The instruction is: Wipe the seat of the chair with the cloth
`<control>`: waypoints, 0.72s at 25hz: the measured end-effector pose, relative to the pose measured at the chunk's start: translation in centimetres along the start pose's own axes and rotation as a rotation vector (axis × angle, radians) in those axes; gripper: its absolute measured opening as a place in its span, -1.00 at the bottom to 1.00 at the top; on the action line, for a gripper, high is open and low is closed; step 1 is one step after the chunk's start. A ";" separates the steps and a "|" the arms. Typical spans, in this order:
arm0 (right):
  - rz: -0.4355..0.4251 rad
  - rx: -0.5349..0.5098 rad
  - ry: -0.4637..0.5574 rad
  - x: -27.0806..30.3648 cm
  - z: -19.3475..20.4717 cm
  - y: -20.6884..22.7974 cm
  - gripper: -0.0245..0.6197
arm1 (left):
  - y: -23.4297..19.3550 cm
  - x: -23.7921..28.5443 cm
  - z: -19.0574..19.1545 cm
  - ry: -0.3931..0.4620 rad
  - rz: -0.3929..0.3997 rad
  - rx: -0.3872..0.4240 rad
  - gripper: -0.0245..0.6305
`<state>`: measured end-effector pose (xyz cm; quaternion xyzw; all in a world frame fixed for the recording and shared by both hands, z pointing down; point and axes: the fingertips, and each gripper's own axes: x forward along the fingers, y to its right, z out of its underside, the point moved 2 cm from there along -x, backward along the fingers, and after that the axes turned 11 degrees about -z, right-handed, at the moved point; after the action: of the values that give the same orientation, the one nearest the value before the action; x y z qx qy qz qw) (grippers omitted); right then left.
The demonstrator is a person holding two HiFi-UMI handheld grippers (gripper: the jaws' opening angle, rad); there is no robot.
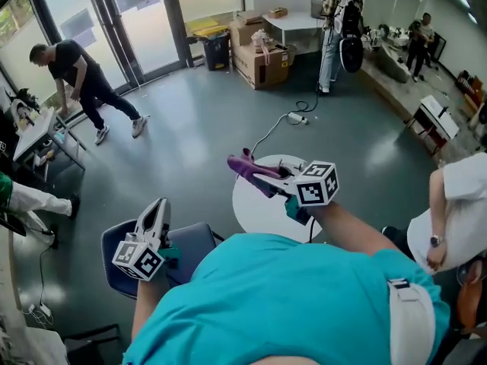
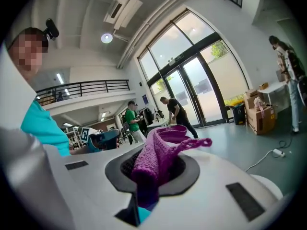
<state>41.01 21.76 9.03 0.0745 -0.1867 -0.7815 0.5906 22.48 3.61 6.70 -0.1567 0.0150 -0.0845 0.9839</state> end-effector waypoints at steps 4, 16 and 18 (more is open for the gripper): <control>0.006 -0.013 -0.005 -0.2 0.2 0.0 -0.78 | 0.3 0.2 0.3 0.007 0.012 -0.008 -0.91; -0.028 -0.031 -0.030 0.9 0.7 0.6 -0.79 | 0.0 -0.2 0.4 -0.007 -0.022 -0.010 -0.91; -0.031 -0.032 -0.034 1.4 0.9 0.5 -0.79 | -0.5 -0.3 0.4 -0.007 -0.024 -0.009 -0.91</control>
<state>40.74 20.54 10.13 0.0546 -0.1831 -0.7947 0.5762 22.13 3.37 7.24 -0.1618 0.0099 -0.0956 0.9821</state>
